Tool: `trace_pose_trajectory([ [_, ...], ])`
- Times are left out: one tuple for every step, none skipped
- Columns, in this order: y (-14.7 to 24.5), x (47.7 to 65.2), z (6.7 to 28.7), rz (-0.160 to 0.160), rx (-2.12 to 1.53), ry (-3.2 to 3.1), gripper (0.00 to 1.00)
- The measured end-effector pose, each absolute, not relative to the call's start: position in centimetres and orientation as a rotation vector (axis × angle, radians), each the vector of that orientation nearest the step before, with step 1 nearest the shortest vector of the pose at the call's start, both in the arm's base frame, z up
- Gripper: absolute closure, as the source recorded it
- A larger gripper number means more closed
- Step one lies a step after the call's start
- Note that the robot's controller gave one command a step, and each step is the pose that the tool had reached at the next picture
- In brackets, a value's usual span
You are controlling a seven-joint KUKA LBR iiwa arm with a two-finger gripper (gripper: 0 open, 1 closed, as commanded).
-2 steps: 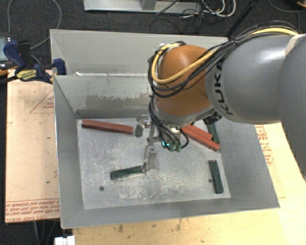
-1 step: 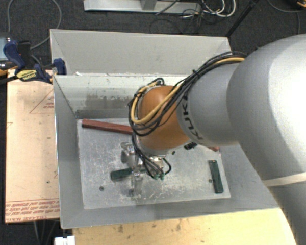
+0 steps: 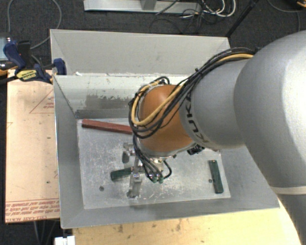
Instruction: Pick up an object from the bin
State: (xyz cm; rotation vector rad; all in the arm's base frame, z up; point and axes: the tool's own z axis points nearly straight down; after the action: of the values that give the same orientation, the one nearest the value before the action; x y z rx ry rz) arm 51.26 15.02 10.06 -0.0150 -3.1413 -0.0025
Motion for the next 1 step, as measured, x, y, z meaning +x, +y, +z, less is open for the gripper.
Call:
trace_pose_trajectory([
  [13.88, 50.33, 10.06, -0.001, -0.180, -3.135, 0.00],
])
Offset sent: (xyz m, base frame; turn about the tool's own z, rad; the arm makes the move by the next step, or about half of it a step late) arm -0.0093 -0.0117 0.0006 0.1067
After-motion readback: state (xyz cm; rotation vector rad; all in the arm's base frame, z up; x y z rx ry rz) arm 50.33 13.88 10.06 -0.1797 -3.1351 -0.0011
